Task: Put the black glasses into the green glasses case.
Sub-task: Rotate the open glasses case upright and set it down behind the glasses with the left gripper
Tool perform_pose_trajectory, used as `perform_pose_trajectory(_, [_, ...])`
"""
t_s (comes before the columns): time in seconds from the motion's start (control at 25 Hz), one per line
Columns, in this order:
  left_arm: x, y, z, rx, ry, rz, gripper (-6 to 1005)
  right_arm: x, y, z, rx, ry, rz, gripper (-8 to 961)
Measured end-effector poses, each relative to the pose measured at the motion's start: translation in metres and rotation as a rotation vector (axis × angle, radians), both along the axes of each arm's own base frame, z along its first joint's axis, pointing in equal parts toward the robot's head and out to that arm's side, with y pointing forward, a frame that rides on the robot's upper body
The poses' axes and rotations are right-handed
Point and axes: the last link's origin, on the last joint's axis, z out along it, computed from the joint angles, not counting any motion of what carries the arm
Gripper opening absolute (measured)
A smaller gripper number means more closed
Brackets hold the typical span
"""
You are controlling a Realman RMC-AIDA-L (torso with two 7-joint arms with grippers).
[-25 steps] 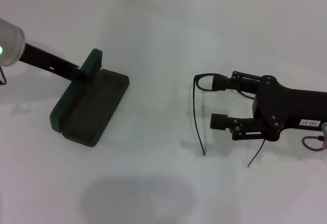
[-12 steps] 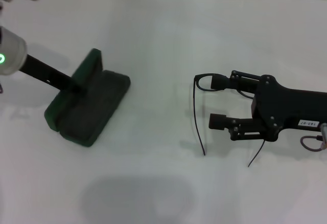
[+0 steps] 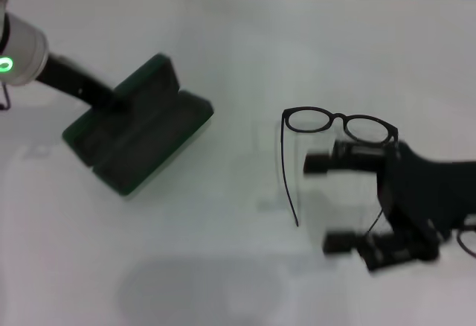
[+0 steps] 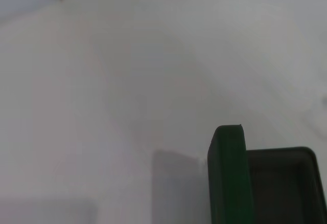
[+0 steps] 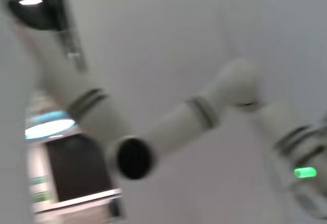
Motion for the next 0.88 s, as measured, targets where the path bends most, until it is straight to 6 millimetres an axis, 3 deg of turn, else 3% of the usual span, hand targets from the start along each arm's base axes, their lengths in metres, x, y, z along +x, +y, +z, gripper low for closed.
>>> perform_pose_trajectory(0.2, [0.036,0.014,-0.001,-0.011,-0.045,-0.228,195,-0.008,-0.012,-0.003,-0.106,-0.017,0.110,825])
perform_pose_trajectory(0.4, [0.069,0.027,-0.020,-0.053,0.007,-0.490,195,-0.007,-0.022,-0.008,-0.165,-0.027,0.139,766])
perform_pose_trajectory(0.52, [0.085,0.034,-0.046,-0.086,0.087,-0.630,195,-0.004,-0.026,-0.010,-0.175,-0.023,0.125,766])
perform_pose_trajectory(0.88, [0.099,0.055,-0.104,-0.148,0.241,-0.806,194,0.010,-0.036,-0.010,-0.153,-0.006,0.055,767])
